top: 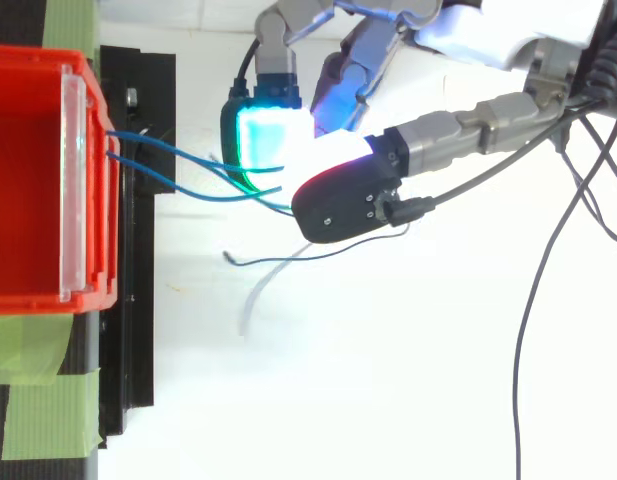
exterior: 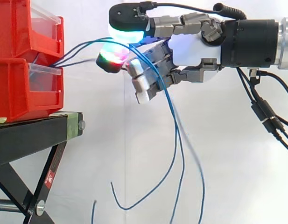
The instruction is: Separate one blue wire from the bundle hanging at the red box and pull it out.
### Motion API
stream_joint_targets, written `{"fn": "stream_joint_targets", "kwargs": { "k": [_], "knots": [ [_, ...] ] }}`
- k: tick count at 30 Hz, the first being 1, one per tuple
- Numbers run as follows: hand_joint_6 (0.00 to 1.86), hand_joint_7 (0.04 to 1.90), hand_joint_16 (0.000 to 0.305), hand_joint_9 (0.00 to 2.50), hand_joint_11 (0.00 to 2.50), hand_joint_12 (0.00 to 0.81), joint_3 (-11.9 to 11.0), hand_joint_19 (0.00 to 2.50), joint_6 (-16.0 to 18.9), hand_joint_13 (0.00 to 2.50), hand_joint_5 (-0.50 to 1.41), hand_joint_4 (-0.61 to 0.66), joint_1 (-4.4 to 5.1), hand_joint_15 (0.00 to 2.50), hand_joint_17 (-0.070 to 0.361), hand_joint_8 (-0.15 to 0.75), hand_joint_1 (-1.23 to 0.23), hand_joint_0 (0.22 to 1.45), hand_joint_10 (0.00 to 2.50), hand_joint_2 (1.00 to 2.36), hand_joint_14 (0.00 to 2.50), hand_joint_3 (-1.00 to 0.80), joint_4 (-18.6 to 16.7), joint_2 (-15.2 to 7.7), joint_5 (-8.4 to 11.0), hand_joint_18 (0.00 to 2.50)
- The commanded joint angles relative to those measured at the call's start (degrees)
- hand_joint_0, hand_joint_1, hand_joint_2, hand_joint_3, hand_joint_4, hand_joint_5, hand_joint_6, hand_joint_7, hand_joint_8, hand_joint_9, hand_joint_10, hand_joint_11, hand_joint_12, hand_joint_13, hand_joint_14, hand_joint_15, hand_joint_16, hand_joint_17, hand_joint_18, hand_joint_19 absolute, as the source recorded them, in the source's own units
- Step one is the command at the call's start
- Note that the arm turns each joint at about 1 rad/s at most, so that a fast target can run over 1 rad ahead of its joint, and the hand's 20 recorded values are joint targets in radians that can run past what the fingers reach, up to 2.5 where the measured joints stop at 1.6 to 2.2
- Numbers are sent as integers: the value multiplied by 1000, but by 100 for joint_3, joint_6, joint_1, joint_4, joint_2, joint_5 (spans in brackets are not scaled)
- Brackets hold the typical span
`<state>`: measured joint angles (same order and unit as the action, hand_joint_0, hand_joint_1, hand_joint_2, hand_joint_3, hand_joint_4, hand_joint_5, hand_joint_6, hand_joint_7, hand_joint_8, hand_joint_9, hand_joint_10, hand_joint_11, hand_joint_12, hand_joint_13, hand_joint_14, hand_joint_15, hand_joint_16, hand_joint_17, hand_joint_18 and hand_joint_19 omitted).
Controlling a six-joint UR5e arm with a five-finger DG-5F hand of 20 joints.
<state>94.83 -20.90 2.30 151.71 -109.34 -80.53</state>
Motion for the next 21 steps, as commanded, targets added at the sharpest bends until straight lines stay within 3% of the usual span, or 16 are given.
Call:
{"fn": "stream_joint_targets", "kwargs": {
  "k": [1,6,21],
  "knots": [
    [845,1145,66,1028,804,520,0,515,-2,813,-78,-38,-2,660,149,361,-845,586,18,1011,18,14,-1,0,2,981],
    [837,1152,65,736,410,496,0,440,-2,507,-72,-49,-2,410,147,338,-859,581,13,1009,12,18,-1,0,-7,824],
    [815,1159,67,333,0,449,0,156,-28,147,-65,-112,16,195,151,267,-882,578,1,1003,4,10,-9,-9,-7,432]
  ]
}}
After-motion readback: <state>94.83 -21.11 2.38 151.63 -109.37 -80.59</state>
